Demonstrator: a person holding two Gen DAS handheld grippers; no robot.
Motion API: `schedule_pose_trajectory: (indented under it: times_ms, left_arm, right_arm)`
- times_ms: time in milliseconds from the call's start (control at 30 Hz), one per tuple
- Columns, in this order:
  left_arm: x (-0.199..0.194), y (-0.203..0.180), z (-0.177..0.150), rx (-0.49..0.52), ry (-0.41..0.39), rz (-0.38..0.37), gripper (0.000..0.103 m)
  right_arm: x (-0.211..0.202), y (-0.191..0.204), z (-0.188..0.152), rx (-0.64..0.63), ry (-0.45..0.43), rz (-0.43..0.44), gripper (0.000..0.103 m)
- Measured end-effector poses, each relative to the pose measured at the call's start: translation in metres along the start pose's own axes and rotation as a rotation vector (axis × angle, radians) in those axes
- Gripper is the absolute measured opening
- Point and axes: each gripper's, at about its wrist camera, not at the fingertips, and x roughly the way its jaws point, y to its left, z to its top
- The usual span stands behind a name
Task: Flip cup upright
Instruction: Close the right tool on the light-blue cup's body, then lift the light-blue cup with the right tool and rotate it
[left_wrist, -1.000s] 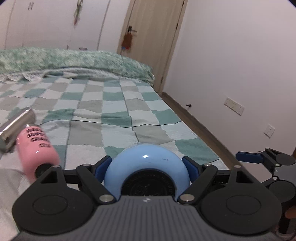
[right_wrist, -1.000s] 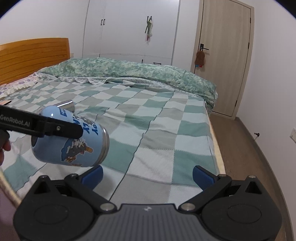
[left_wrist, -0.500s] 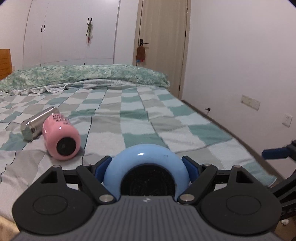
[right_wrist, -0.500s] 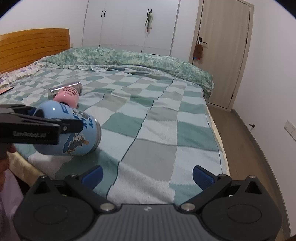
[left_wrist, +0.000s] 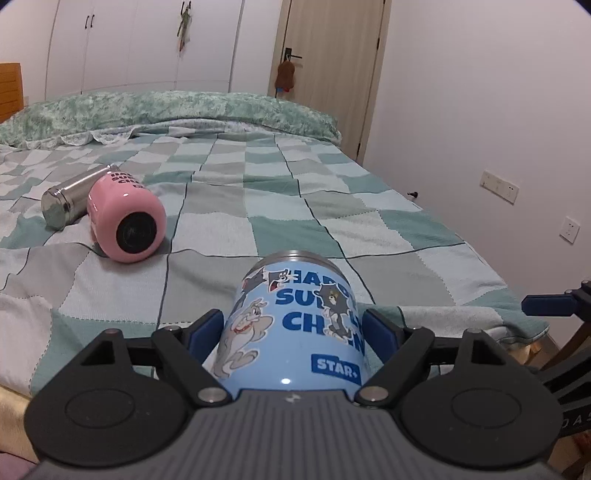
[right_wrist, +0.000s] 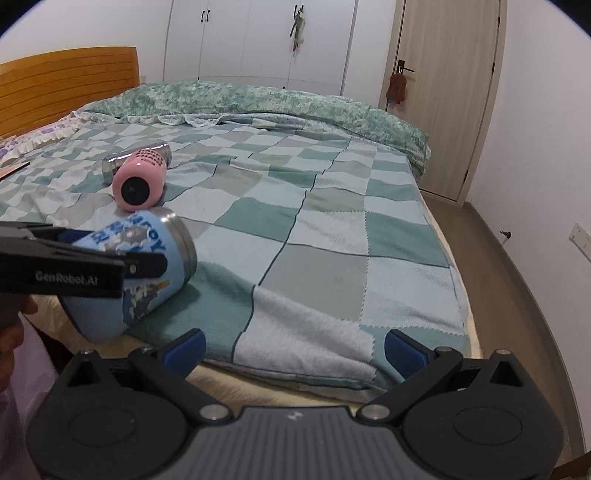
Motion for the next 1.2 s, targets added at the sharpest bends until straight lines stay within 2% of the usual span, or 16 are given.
schedule_pose_trajectory:
  times_ms: [100,200,233,533,800,900,1200]
  left_arm:
    - [-0.001,0.001,0.001,-0.004,0.015,-0.006,0.084]
    - [-0.002,0.0,0.004,0.001,0.034,-0.017,0.101]
    - [-0.005,0.002,0.005,0.001,0.028,-0.029,0.103]
    - [-0.027,0.025,0.032,0.064,0.04,-0.063,0.103]
    - [-0.045,0.079,0.055,0.187,0.063,-0.057,0.103]
    - [-0.047,0.101,0.058,0.24,0.083,-0.056,0.103]
    - [-0.04,0.149,0.056,0.331,0.138,-0.134,0.103]
  right_arm:
    - [0.0,0.004,-0.001,0.001,0.004,0.001,0.103]
    - [0.0,0.007,0.001,-0.001,0.005,-0.001,0.103]
    - [-0.001,0.007,0.001,-0.001,0.005,-0.001,0.103]
    - [-0.018,0.025,0.021,0.002,-0.02,0.025,0.103]
    - [-0.022,0.063,0.053,0.024,-0.023,0.055,0.103]
    - [-0.015,0.078,0.065,0.052,-0.003,0.058,0.103]
    - [0.018,0.115,0.097,0.158,0.131,0.034,0.103]
